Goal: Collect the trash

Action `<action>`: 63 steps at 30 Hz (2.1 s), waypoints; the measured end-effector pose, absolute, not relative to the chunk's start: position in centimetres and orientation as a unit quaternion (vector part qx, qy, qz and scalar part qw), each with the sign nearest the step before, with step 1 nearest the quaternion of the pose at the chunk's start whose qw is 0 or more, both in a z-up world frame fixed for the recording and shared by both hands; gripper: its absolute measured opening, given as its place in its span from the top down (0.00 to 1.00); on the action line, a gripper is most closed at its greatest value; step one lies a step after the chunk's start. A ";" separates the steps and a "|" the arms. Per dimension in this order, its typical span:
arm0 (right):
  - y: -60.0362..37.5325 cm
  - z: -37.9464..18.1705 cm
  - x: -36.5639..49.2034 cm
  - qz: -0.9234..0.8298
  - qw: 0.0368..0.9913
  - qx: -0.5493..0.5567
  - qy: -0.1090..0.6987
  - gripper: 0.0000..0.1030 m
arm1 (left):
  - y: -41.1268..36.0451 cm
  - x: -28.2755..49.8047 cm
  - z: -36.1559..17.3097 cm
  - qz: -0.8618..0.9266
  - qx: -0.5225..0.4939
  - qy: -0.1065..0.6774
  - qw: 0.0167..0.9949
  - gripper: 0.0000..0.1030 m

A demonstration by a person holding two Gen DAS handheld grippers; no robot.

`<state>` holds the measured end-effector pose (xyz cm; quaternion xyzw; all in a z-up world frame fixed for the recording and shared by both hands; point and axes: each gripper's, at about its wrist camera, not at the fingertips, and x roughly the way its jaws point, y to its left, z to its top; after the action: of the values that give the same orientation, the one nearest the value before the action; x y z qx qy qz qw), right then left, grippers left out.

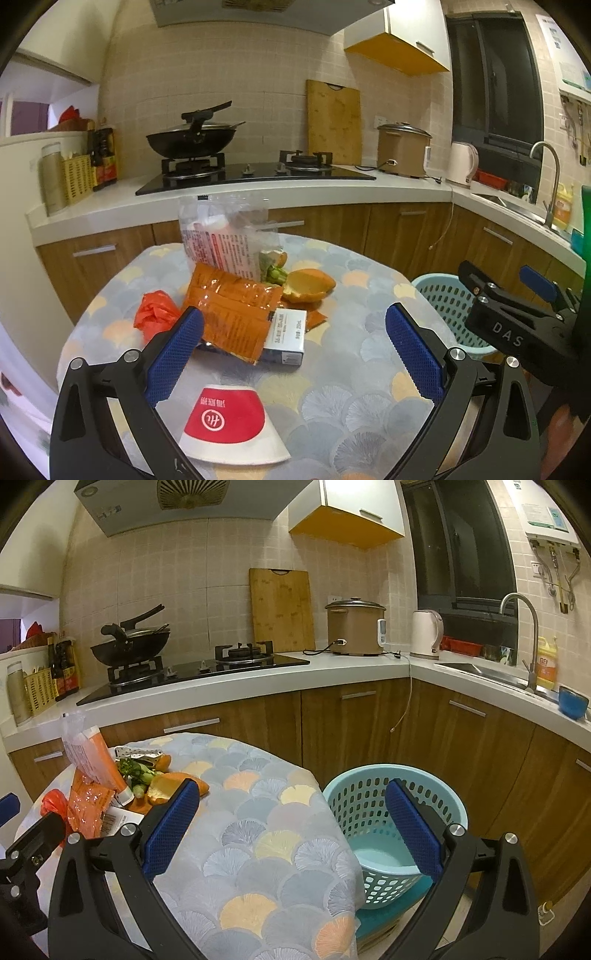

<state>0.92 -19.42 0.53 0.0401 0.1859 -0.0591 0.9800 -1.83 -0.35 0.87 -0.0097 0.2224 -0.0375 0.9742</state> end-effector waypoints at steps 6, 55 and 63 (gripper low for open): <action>-19.3 0.8 0.6 -0.056 0.981 0.036 0.180 0.07 | -0.2 -1.9 0.9 -0.032 -0.013 0.221 0.975 0.07; -8.5 -5.5 11.3 0.338 0.872 -0.072 0.346 0.38 | 7.9 1.2 -9.1 -0.090 -0.160 0.401 0.898 0.51; -6.3 -6.4 11.8 0.357 0.863 -0.128 0.333 0.26 | 8.8 0.6 -8.0 -0.063 -0.154 0.382 0.909 0.60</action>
<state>11.80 -6.25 -6.36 -0.1278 0.3330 0.3566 0.8635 0.63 8.75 -8.01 -0.1539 0.3823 -0.0628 0.9090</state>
